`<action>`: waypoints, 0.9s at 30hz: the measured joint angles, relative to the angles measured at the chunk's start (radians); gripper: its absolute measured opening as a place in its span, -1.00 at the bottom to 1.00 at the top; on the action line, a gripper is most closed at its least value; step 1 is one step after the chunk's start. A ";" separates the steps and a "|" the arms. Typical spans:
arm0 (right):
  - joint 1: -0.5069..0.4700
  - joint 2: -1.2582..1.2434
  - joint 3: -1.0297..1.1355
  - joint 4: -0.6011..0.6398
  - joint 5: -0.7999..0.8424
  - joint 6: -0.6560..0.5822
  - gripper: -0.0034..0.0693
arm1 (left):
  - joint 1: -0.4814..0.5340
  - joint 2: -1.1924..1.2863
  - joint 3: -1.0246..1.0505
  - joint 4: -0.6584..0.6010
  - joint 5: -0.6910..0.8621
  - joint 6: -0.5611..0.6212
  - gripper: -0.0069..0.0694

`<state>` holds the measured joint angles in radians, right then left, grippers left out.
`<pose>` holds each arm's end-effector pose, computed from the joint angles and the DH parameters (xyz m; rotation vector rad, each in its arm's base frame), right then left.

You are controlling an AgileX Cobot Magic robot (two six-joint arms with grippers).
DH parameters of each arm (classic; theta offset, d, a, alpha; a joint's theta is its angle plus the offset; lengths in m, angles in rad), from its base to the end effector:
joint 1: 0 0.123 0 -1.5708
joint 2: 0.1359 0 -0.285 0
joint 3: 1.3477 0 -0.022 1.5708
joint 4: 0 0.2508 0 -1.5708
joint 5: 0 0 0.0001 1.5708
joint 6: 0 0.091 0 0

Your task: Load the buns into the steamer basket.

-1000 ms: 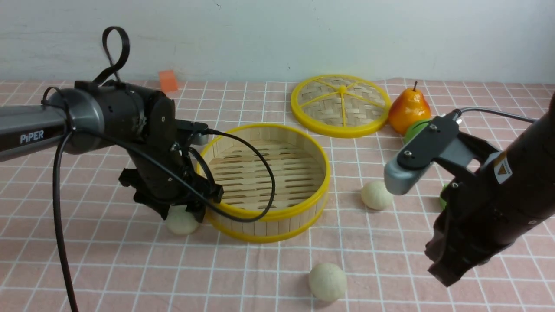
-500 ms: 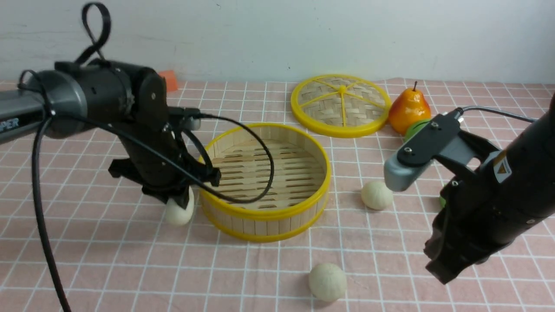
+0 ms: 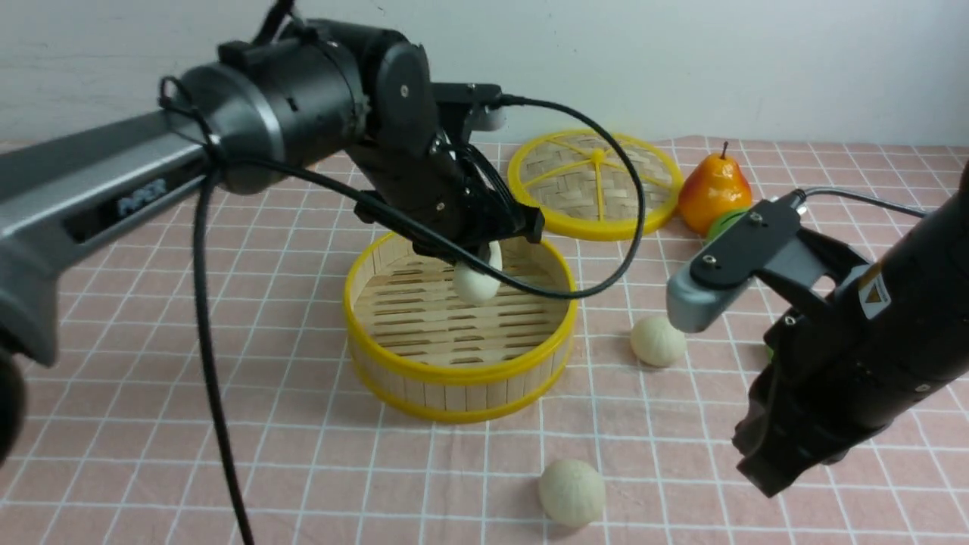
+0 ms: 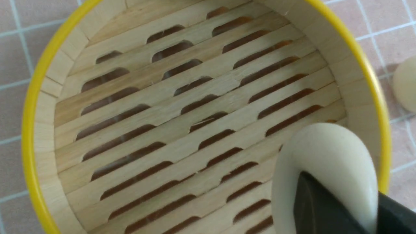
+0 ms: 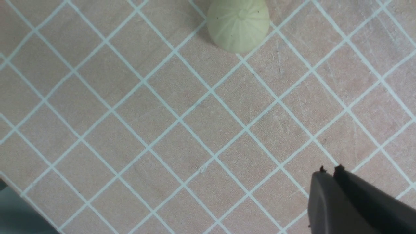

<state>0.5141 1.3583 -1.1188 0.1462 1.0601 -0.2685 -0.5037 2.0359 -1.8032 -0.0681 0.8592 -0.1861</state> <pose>0.2219 0.1386 0.3064 -1.0021 2.6062 0.2569 0.4017 -0.2267 0.2668 0.3747 2.5831 -0.3359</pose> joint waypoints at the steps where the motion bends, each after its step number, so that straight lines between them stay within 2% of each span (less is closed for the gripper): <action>1: 0.000 0.000 0.000 0.000 0.000 0.000 -0.82 | 0.005 0.048 -0.026 0.026 0.024 -0.021 -0.52; 5: 0.000 0.000 0.001 0.000 0.000 0.000 -0.81 | 0.018 0.116 -0.060 0.068 0.079 -0.059 -0.17; 7: 0.000 0.000 0.013 0.001 -0.003 0.000 -0.79 | 0.021 0.149 -0.072 0.122 0.108 -0.084 0.20; 8: 0.000 0.000 0.015 0.001 -0.003 0.000 -0.79 | 0.021 0.149 -0.073 0.122 0.108 -0.084 0.20; 10: 0.000 0.000 0.031 0.001 -0.026 0.000 -0.77 | 0.021 0.154 -0.076 0.136 0.115 -0.090 0.50; 12: 0.000 0.000 0.038 0.000 -0.052 0.000 -0.74 | 0.021 0.151 -0.081 0.140 0.120 -0.090 0.66; 15: 0.000 0.000 0.040 -0.011 -0.076 0.000 -0.64 | 0.021 0.143 -0.081 0.152 0.137 -0.089 0.75; 20: 0.000 0.000 0.033 -0.036 -0.106 0.000 -0.21 | 0.021 0.086 -0.095 0.184 0.202 -0.082 0.70; 23: 0.000 0.000 0.001 -0.035 -0.149 0.000 0.34 | 0.021 -0.003 -0.140 0.188 0.267 -0.055 0.60; 27: 0.000 0.012 -0.054 -0.032 -0.194 0.000 0.80 | 0.021 -0.143 -0.167 0.201 0.349 -0.023 0.45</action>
<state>0.5141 1.3703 -1.1727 0.1141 0.8664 -0.2685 -0.4826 1.8924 -1.9703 0.1334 1.2081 -0.2092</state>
